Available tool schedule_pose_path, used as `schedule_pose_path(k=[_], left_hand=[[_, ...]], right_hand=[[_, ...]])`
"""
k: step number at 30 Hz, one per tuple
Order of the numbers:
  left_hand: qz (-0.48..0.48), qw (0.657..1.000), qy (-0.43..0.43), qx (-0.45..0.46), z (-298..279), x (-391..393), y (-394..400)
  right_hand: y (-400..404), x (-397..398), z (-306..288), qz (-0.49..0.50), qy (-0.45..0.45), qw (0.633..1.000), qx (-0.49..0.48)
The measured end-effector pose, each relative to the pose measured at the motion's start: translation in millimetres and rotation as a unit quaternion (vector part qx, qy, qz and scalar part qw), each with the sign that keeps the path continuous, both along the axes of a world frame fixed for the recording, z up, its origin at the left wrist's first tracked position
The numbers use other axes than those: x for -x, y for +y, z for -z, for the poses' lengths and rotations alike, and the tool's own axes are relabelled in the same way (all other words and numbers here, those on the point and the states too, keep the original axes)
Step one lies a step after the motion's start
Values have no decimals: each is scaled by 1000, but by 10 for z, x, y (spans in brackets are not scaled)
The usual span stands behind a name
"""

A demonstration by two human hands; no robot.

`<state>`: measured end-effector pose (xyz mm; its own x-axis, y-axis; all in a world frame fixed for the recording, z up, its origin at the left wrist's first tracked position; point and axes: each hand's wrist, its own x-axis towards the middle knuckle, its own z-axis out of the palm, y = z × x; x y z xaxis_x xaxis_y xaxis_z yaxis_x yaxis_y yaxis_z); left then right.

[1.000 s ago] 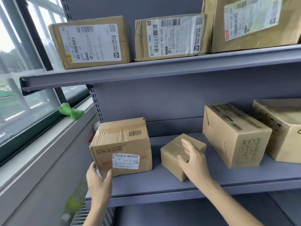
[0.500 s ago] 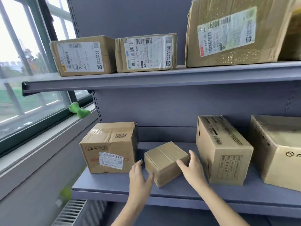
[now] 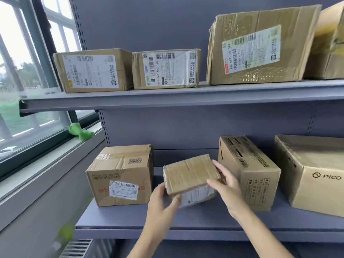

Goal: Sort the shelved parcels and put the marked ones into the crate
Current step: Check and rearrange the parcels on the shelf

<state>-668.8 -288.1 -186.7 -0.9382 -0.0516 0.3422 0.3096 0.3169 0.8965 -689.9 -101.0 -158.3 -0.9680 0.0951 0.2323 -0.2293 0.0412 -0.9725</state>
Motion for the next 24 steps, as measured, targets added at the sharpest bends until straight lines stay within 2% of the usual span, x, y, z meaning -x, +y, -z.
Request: schedule_pose_path(k=[5,10,14,17,21,24], left_hand=[[-5,997,81,-17,-201,15,-179],[74,988,61,-122,-262,29,-210],[71,986,55,-144,-286,-14,-229],[62,986,47,-148,-314,-24,-299],[60,991,61,-104,-404,18,-425],[76,992,73,-76,-537,57,-463]], right_hand=[[-66,-132,-150,-10,69,997,35],[-166,-242,-190,20,111,991,76],[-252,-298,-211,34,113,991,55],[-291,-321,-267,37,94,995,26],[-271,-327,-217,-21,17,1000,-8],[-258,-369,-129,-38,6,999,26]])
